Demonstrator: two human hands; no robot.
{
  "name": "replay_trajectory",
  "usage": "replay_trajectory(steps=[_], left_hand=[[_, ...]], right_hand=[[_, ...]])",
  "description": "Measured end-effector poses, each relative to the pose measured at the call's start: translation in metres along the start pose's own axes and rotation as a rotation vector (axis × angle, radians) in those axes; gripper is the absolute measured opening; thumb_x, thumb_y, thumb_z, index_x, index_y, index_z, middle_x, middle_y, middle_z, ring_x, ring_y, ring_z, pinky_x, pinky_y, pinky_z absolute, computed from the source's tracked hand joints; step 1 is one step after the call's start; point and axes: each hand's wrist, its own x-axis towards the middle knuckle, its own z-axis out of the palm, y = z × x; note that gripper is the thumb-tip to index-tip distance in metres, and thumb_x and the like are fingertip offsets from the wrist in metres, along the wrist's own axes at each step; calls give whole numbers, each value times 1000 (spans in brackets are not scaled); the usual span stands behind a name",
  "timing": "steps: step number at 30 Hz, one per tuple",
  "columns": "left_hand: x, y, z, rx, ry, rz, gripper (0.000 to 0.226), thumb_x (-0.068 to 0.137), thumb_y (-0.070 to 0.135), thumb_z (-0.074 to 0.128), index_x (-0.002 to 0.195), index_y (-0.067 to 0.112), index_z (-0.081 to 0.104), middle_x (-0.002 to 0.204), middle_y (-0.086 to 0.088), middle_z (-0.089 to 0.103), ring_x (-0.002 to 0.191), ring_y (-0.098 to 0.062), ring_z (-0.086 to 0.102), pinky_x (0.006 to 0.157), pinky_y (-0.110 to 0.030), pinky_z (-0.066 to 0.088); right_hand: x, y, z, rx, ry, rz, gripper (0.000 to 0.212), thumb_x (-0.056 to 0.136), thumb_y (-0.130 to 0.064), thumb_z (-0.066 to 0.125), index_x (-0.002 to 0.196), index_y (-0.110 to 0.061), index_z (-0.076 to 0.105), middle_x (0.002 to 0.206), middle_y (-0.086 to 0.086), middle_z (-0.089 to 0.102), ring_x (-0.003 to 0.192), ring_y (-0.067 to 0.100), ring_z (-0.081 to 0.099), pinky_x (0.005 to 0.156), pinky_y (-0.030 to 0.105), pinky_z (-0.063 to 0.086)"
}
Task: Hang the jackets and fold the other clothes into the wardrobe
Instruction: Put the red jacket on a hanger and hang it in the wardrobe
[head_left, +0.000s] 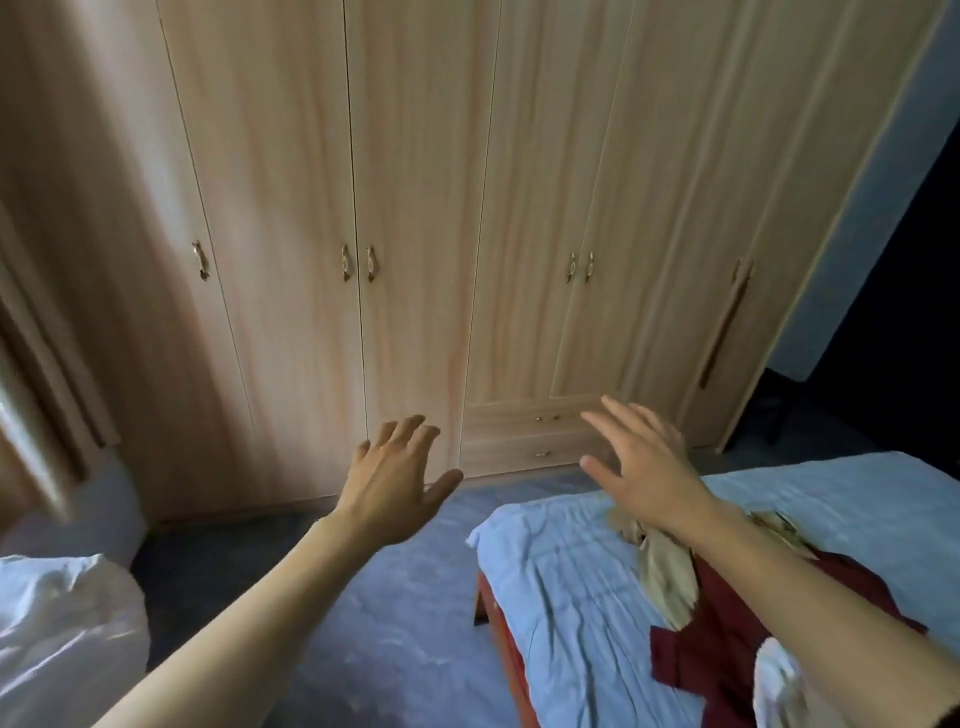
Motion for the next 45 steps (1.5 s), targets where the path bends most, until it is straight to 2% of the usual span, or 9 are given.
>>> replay_trajectory(steps=[9,16,20,25,32,35,38,43,45], left_hand=[[122,-27,59,20,-72,72,68,91,70,40,146,29,37,160,3,29,144,-22,30,117,-50,29],[251,0,88,82,-69,217,64,91,66,45,141,27,45,155,4,35,141,-23,33,109,-46,35],[322,26,108,59,-69,287,58,92,63,46,139,29,47,154,3,37,140,-23,34,106,-47,37],[385,67,153,15,-152,400,56,93,64,44,139,33,45,155,6,35,140,-20,32,108,-47,35],[457,134,218,-138,-259,632,62,92,61,49,144,28,43,154,2,35,140,-24,33,107,-45,35],[479,160,242,-188,-316,751,62,92,60,51,143,25,43,153,0,36,138,-25,36,106,-42,34],[503,183,258,-291,-366,868,71,92,64,43,148,20,42,157,-3,35,142,-25,34,112,-39,30],[522,215,282,-387,-430,1007,74,89,69,43,143,18,48,156,-6,36,142,-26,32,113,-47,33],[518,227,292,-405,-470,1054,66,92,62,52,142,20,48,156,-4,36,142,-26,31,112,-47,34]], right_hand=[[100,26,58,21,-24,61,61,96,-53,48,151,-32,31,163,-3,21,147,22,19,116,41,18],[193,90,74,72,22,128,61,97,-49,50,152,-29,31,164,-2,16,148,27,18,117,42,17],[233,133,73,68,77,204,59,96,-47,52,149,-25,37,159,1,29,143,27,27,116,42,23],[240,191,83,46,47,366,60,96,-48,51,149,-25,36,159,2,28,144,28,26,114,50,26],[220,253,92,10,38,671,61,94,-47,55,148,-26,37,159,4,27,144,27,25,114,48,27],[211,260,91,-24,38,811,61,94,-48,54,148,-27,36,160,3,26,146,28,23,116,49,25],[202,257,83,-58,71,953,61,94,-49,53,149,-29,34,161,2,24,146,28,21,117,51,23],[182,243,74,-144,83,1144,60,92,-49,55,146,-27,40,158,4,32,144,29,28,115,49,28],[170,231,76,-148,91,1222,61,92,-47,57,147,-26,40,157,4,33,143,30,29,113,48,27]])
